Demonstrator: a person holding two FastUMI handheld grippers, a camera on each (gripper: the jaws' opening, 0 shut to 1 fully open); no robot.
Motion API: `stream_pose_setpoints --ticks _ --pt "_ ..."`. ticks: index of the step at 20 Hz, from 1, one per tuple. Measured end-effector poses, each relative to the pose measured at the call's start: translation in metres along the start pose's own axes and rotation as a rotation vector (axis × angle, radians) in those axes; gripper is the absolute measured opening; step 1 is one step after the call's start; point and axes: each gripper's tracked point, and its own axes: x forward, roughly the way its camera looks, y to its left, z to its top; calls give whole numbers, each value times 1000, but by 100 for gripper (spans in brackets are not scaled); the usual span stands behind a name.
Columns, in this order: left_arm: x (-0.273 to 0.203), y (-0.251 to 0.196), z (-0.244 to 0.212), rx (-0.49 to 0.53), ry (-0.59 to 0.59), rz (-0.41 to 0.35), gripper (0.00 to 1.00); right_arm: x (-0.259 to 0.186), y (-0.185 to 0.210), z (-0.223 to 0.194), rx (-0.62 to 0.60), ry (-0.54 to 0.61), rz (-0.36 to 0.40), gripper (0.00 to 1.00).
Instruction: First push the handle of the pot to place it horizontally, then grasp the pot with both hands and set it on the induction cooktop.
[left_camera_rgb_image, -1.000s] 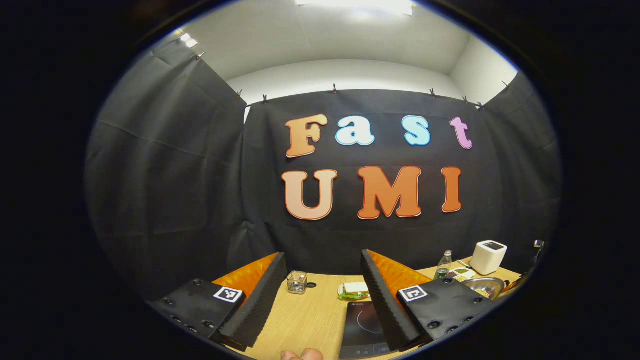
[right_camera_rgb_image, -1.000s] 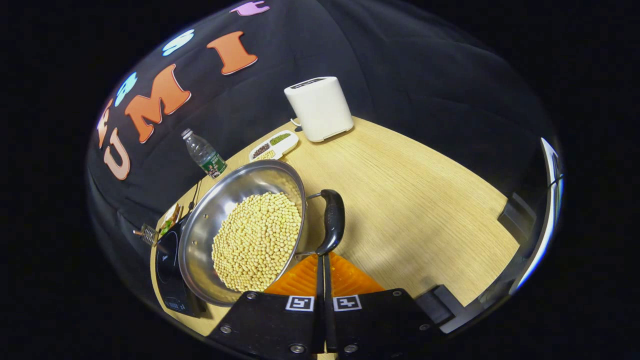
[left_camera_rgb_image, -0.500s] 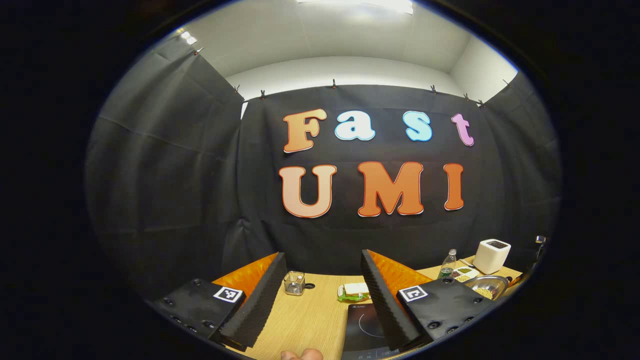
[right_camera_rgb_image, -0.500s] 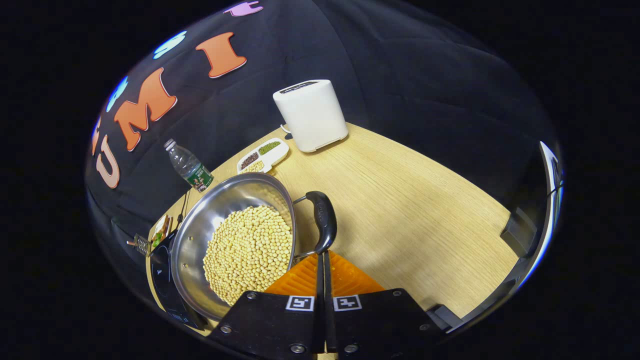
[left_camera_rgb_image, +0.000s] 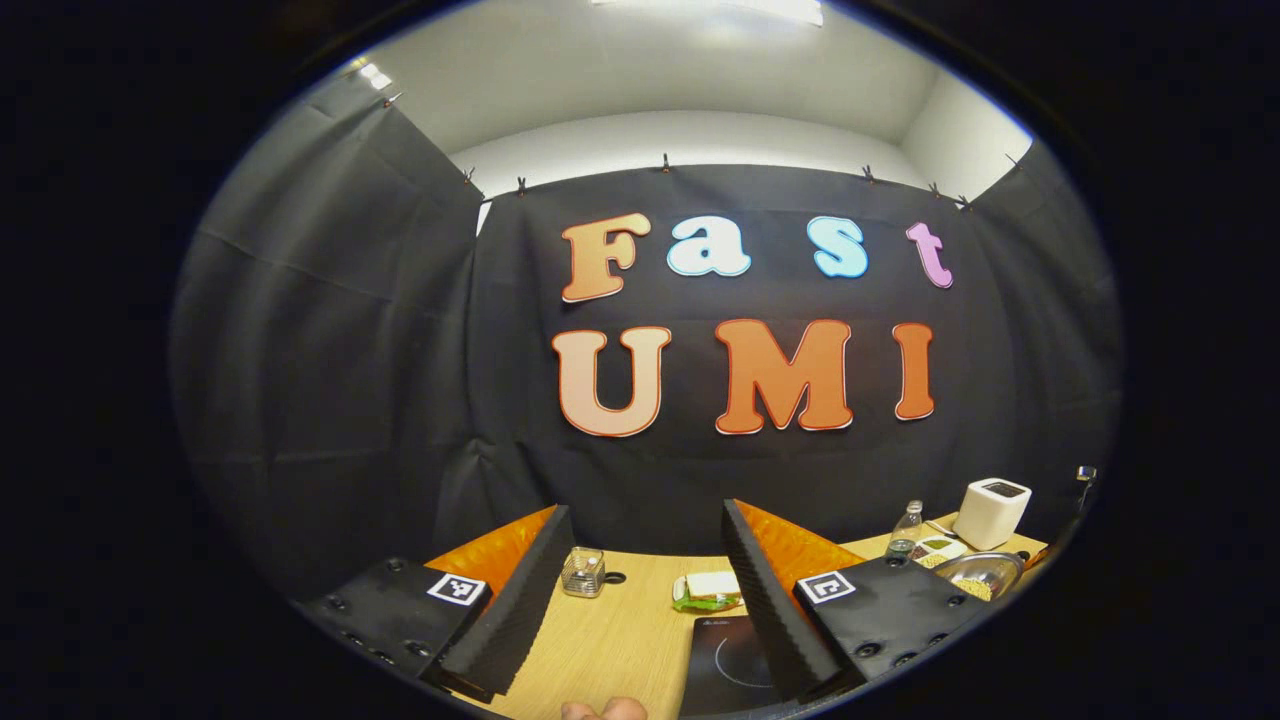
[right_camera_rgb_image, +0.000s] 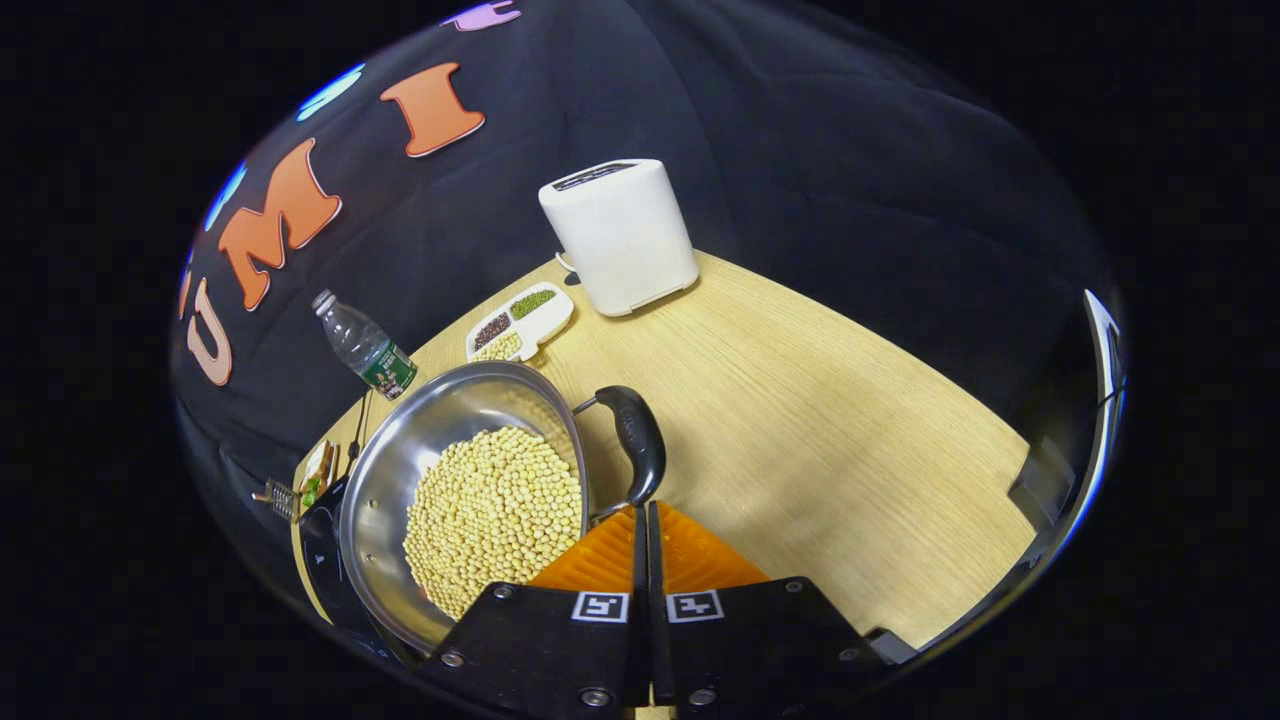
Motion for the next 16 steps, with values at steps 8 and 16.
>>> stream_pose_setpoints --ticks 8,16 --pt "19 -44 -6 -12 17 -77 99 9 7 14 1 8 0 0" --pt "33 -140 -58 -74 101 -209 96 20 10 28 -83 0 -26 0"
